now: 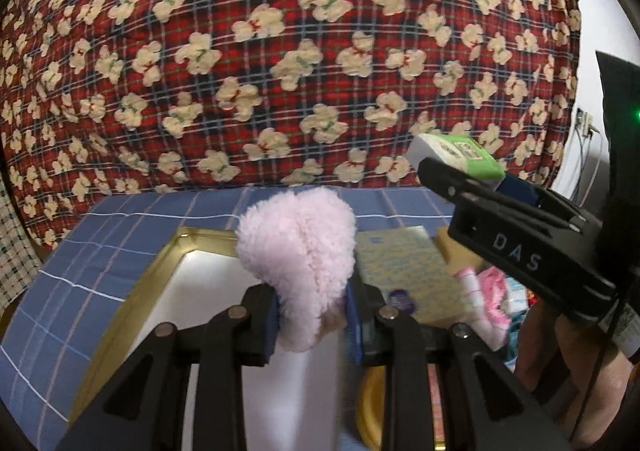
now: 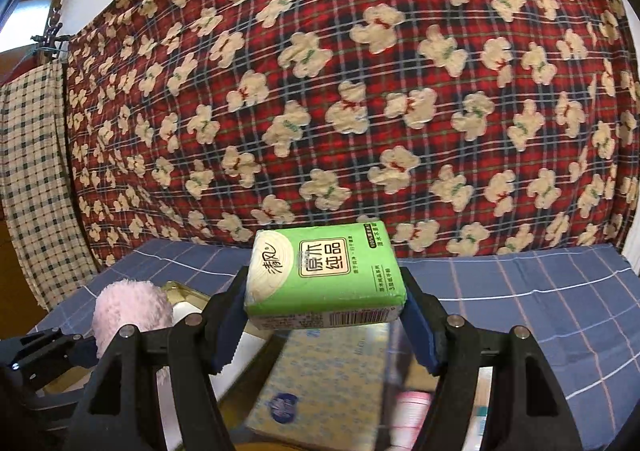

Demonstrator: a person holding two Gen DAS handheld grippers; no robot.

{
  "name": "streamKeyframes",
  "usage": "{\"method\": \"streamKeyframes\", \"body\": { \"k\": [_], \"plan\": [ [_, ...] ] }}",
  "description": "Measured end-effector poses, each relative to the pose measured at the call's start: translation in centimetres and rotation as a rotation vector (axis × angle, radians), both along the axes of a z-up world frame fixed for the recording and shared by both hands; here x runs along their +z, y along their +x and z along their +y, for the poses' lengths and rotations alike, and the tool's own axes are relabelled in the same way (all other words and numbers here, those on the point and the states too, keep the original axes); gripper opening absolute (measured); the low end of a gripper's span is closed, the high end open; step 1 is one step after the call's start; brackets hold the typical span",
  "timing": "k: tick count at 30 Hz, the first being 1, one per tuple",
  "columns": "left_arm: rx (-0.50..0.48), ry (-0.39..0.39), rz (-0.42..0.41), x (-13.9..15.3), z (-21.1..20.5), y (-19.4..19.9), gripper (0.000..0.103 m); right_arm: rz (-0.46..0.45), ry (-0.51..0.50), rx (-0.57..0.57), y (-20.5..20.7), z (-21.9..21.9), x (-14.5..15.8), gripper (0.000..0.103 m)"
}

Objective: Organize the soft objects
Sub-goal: 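Carry the pink pouf and green tissue pack over the gold tin tray with both grippers, then release the pink pouf and green tissue pack into the tray with both grippers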

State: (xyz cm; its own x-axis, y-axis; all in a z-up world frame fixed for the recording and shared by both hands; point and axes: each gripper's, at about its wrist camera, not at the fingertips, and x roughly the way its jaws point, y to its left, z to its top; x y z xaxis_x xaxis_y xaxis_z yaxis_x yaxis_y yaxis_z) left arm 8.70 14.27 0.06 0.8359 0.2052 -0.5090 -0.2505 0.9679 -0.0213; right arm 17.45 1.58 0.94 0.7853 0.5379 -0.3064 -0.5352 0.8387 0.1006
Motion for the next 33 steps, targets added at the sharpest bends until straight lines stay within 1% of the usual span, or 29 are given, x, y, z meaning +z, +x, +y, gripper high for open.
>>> {"method": "streamKeyframes", "body": {
  "k": [3, 9, 12, 19, 22, 24, 27, 33],
  "plan": [
    [0.014, -0.014, 0.014, 0.0, 1.5, -0.1, 0.026, 0.009, -0.017, 0.028, -0.1, 1.7, 0.0, 0.071],
    [0.041, -0.039, 0.046, -0.3, 4.2, -0.1, 0.026, 0.033, -0.102, 0.077, -0.2, 4.8, -0.2, 0.071],
    [0.045, -0.037, 0.066, -0.4, 5.1, 0.0, 0.026, 0.051, -0.134, 0.094, -0.1, 5.7, -0.2, 0.071],
    [0.058, -0.035, 0.138, -1.2, 7.2, 0.7, 0.026, 0.116, -0.256, 0.152, 0.2, 8.9, -0.8, 0.071],
    [0.057, -0.044, 0.167, -1.7, 8.1, 1.1, 0.026, 0.143, -0.279, 0.179, 0.2, 9.8, -1.2, 0.071],
    [0.055, -0.034, 0.187, -2.0, 8.4, 1.4, 0.026, 0.158, -0.298, 0.188, 0.3, 10.4, -1.4, 0.071],
    [0.051, -0.035, 0.207, -2.4, 9.0, 1.8, 0.026, 0.166, -0.324, 0.192, 0.3, 11.0, -1.7, 0.071],
    [0.043, -0.052, 0.252, -3.2, 10.0, 2.7, 0.026, 0.207, -0.405, 0.213, 0.6, 12.5, -2.9, 0.071]
  ]
}}
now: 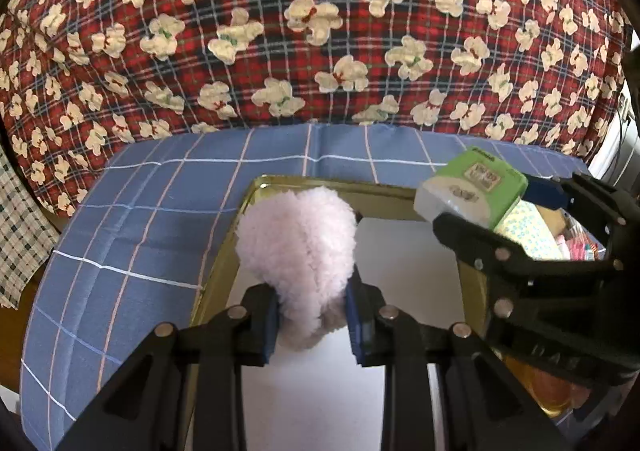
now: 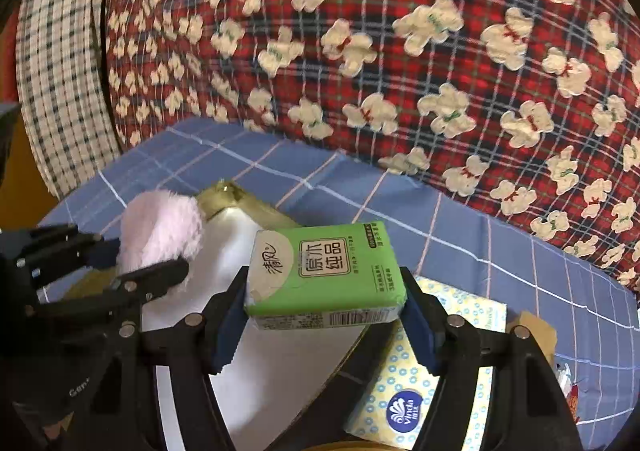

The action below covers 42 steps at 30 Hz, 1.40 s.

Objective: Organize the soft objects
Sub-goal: 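Release the pink pouf and green tissue pack into the tray with both grippers, then move both grippers back toward the white sponge and remaining items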

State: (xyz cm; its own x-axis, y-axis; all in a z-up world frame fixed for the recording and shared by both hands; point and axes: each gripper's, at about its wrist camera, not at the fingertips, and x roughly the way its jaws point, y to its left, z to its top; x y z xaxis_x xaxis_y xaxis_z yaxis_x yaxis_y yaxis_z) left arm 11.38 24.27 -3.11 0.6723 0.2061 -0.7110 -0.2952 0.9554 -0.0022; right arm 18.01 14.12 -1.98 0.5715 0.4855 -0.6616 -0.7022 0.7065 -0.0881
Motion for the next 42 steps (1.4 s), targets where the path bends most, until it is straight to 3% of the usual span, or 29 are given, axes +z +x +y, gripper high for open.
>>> {"method": "streamKeyframes", "body": {
  "k": [13, 18, 25, 27, 29, 31, 35, 42],
  "plan": [
    [-0.010, 0.011, 0.111, -1.9, 1.0, 1.1, 0.029, 0.043, -0.106, 0.028, 0.2, 1.8, -1.8, 0.071],
    [0.015, 0.044, 0.126, -2.0, 1.3, 1.1, 0.044, 0.055, -0.105, 0.023, 0.5, 2.0, -1.8, 0.072],
    [0.032, 0.050, 0.109, -1.7, 1.6, 0.5, 0.061, 0.051, -0.031, 0.028, 0.1, 1.2, -1.0, 0.073],
    [0.037, 0.057, 0.102, -1.5, 1.5, 0.4, 0.070, 0.048, 0.000, 0.026, -0.1, 0.6, -0.5, 0.073],
    [0.052, 0.070, 0.107, -1.3, 1.4, 0.4, 0.088, 0.039, 0.026, 0.021, -0.4, 0.1, 0.0, 0.074],
    [0.060, 0.079, 0.095, -1.1, 1.3, 0.3, 0.094, 0.023, 0.046, 0.016, -0.8, -0.4, 0.5, 0.076],
    [0.081, 0.099, 0.062, -0.2, 0.9, -0.3, 0.095, -0.016, 0.099, 0.008, -1.8, -1.7, 1.4, 0.077],
    [0.083, 0.118, -0.125, 2.6, -2.2, -3.5, 0.098, -0.095, 0.174, -0.034, -3.5, -6.4, 1.9, 0.077]
  ]
}}
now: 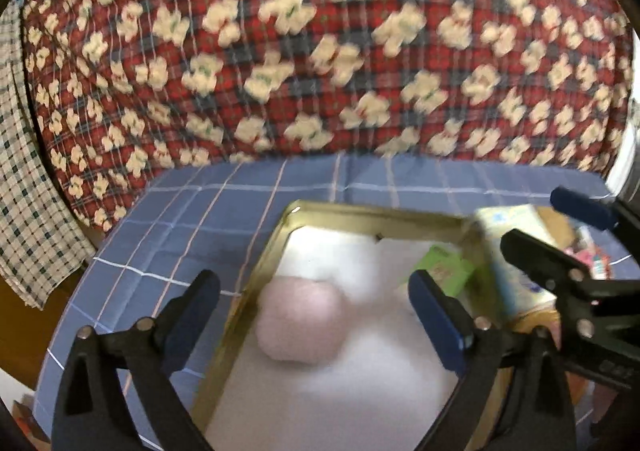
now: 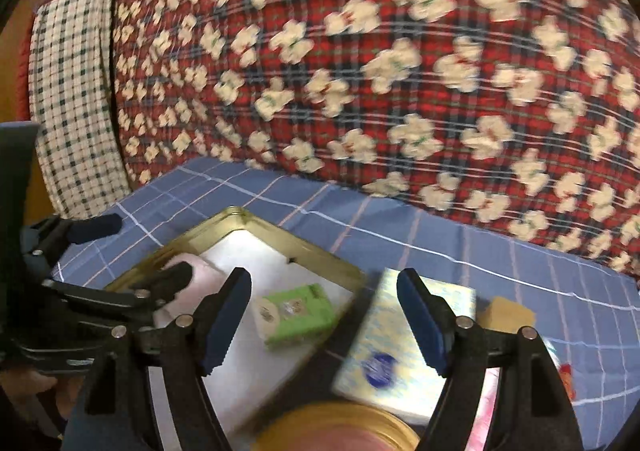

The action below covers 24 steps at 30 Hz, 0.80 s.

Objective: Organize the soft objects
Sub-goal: 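Move both grippers back toward the white sponge and remaining items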

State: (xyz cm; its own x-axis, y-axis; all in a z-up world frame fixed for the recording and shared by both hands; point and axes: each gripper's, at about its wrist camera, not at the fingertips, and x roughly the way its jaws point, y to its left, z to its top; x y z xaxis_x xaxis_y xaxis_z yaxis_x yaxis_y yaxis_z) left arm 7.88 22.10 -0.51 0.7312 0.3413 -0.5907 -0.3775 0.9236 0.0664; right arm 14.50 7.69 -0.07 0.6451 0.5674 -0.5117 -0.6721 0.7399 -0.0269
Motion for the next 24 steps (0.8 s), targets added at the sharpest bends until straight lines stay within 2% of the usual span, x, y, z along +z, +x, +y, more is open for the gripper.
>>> {"method": "streamKeyframes", "body": {
  "k": [4, 9, 15, 18, 20, 24],
  "plan": [
    [-0.065, 0.007, -0.046, 0.3, -3.7, -1.2, 0.098, -0.024, 0.014, -0.079, -0.4, -5.2, -0.6, 0.077],
    [-0.184, -0.019, -0.076, -0.3, -9.8, -2.1, 0.098, -0.017, 0.005, -0.195, -0.4, -12.4, -1.4, 0.077],
    [-0.361, -0.038, -0.060, -1.8, -17.7, -2.9, 0.097, 0.022, -0.015, -0.360, -0.8, -20.7, -3.8, 0.077],
    [-0.427, -0.024, -0.033, -2.8, -21.2, -3.1, 0.092, 0.058, -0.011, -0.385, -0.9, -23.1, -5.2, 0.077],
    [-0.460, -0.004, -0.005, -3.4, -23.2, -3.1, 0.082, 0.077, -0.010, -0.396, -0.9, -24.4, -6.0, 0.077],
    [-0.507, -0.007, 0.059, -4.8, -25.9, -2.4, 0.075, 0.096, -0.004, -0.399, -1.2, -25.4, -6.8, 0.077]
  ]
}}
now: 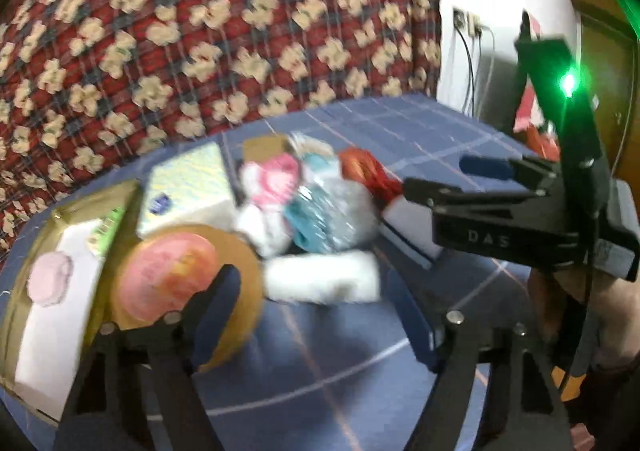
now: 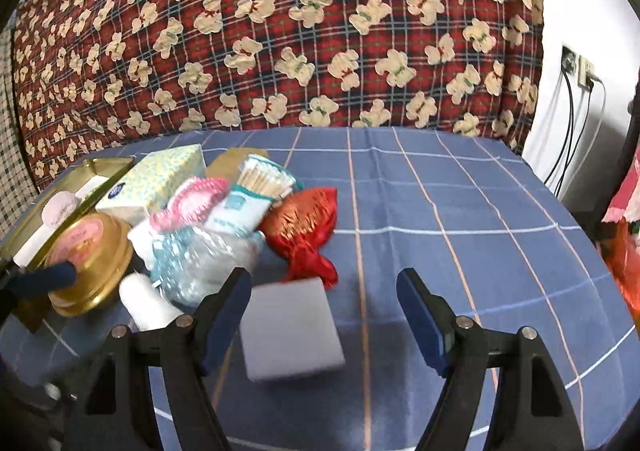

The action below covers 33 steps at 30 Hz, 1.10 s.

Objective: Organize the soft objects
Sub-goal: 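Move both grippers back toward the white sponge and remaining items, then grasp the white sponge with the right gripper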

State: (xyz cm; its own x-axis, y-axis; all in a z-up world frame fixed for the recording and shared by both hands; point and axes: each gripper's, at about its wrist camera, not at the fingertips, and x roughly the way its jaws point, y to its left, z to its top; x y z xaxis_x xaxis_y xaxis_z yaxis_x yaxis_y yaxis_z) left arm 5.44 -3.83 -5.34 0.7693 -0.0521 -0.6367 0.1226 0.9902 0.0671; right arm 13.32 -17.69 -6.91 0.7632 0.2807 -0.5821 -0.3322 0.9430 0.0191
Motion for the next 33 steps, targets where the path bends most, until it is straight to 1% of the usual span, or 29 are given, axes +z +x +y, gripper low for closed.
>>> {"method": "streamKeyframes", "body": {
  "k": [2, 3, 7, 12, 16, 18, 21, 22, 23, 24, 27, 28, 29, 30, 33],
  "plan": [
    [-0.009, -0.006, 0.040, -0.7, -0.6, 0.6, 0.071, 0.018, 0.013, 0.009, 0.2, -0.2, -0.1, 0.077],
    [-0.003, -0.005, 0.060, -1.2, -0.9, 0.9, 0.070, 0.009, 0.018, 0.008, 0.1, -0.4, 0.0, 0.077],
    [-0.006, -0.044, 0.121, -2.2, -1.2, 2.1, 0.070, 0.025, 0.011, 0.005, 0.4, -0.4, -0.3, 0.077],
    [0.007, -0.085, 0.173, -3.3, -1.2, 3.2, 0.070, 0.091, 0.024, 0.002, 1.5, -0.8, -1.0, 0.077],
    [0.008, -0.081, 0.172, -3.2, -1.6, 3.8, 0.070, 0.140, 0.018, 0.012, 2.1, -0.7, -1.6, 0.077],
    [0.014, -0.082, 0.170, -3.1, -1.6, 4.3, 0.070, 0.140, 0.008, 0.015, 2.0, -0.5, -1.6, 0.077],
    [0.012, -0.064, 0.171, -3.4, -1.9, 4.8, 0.072, 0.156, -0.005, 0.018, 2.2, -0.3, -1.8, 0.077],
    [0.015, -0.062, 0.170, -3.4, -1.9, 5.0, 0.072, 0.161, -0.001, 0.018, 2.3, -0.4, -1.9, 0.076],
    [0.011, -0.066, 0.169, -3.4, -2.0, 5.0, 0.073, 0.165, 0.005, 0.020, 2.4, -0.5, -1.9, 0.072],
    [0.010, -0.066, 0.173, -3.5, -2.0, 5.1, 0.073, 0.170, 0.011, 0.028, 2.4, -0.5, -2.0, 0.071],
    [0.025, -0.074, 0.175, -3.6, -1.6, 5.1, 0.065, 0.166, 0.007, 0.042, 2.2, -0.2, -1.9, 0.067],
    [0.029, -0.084, 0.170, -3.5, -1.4, 5.0, 0.060, 0.163, 0.010, 0.046, 2.2, -0.2, -1.8, 0.063],
    [0.031, -0.099, 0.164, -3.4, -1.1, 4.9, 0.050, 0.162, 0.012, 0.052, 2.1, -0.2, -1.8, 0.060],
    [0.026, -0.121, 0.163, -3.4, -0.8, 4.8, 0.047, 0.161, 0.010, 0.057, 2.1, -0.1, -1.8, 0.059],
    [0.025, -0.147, 0.178, -3.7, -0.6, 5.0, 0.046, 0.150, -0.007, 0.058, 1.9, 0.2, -1.7, 0.059]
  ]
}}
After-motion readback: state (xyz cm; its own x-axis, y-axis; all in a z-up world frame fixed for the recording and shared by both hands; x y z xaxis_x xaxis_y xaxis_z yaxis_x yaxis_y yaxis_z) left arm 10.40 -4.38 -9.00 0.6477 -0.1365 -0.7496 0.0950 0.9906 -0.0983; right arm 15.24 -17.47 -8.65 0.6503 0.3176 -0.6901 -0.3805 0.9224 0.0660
